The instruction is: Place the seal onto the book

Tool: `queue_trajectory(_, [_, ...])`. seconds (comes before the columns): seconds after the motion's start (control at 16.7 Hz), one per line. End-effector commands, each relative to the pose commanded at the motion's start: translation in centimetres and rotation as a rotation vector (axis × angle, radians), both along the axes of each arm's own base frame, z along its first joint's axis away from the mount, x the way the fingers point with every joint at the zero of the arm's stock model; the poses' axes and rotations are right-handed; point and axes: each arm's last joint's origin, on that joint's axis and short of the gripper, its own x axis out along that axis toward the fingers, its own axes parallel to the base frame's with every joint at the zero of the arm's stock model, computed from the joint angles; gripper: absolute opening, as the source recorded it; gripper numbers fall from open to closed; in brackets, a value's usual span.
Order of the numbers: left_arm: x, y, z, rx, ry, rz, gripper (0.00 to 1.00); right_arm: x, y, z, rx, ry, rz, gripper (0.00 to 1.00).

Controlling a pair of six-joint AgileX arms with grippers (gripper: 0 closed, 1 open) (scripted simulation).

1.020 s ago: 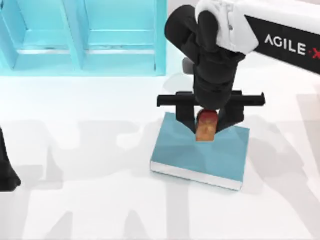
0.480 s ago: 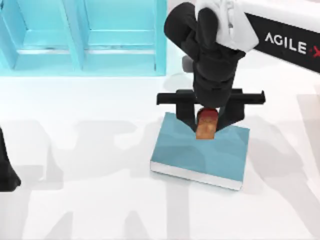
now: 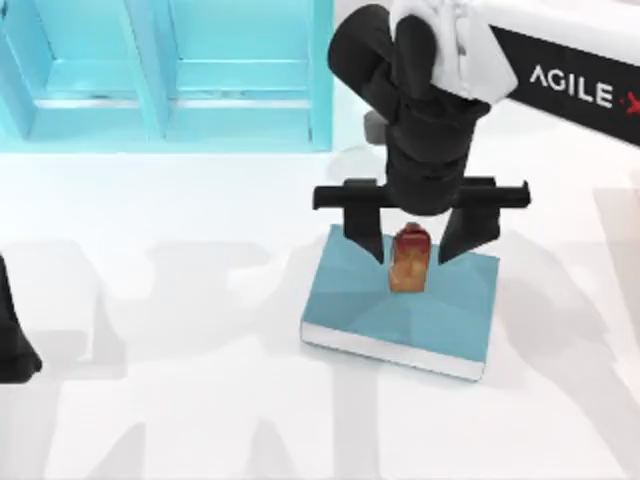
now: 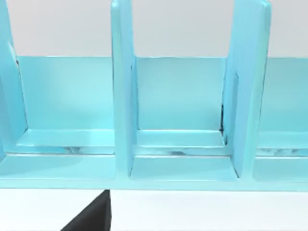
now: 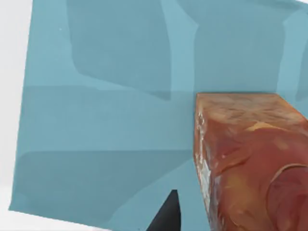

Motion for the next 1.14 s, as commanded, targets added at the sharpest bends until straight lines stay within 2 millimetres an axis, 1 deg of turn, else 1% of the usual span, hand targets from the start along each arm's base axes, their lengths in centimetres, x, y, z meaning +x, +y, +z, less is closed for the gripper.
queue_trajectory(0.12, [0.0,0.0,0.0,0.000,0.000,0.000,1.00,0.0,0.0,0.0,0.000,0.000,0.000,0.98])
queue_trajectory(0.18, [0.0,0.0,0.0,0.000,0.000,0.000,1.00,0.0,0.0,0.0,0.000,0.000,0.000,1.00])
queue_trajectory(0.72, [0.0,0.0,0.0,0.000,0.000,0.000,1.00,0.0,0.0,0.1,0.000,0.000,-0.001,1.00])
queue_trajectory(0.84, [0.0,0.0,0.0,0.000,0.000,0.000,1.00,0.1,0.0,0.8,-0.001,0.001,-0.001,1.00])
queue_trajectory(1.02, [0.0,0.0,0.0,0.000,0.000,0.000,1.00,0.0,0.0,2.5,-0.001,0.001,-0.001,1.00])
queue_trajectory(1.14, [0.0,0.0,0.0,0.000,0.000,0.000,1.00,0.0,0.0,3.0,0.000,0.000,-0.001,1.00])
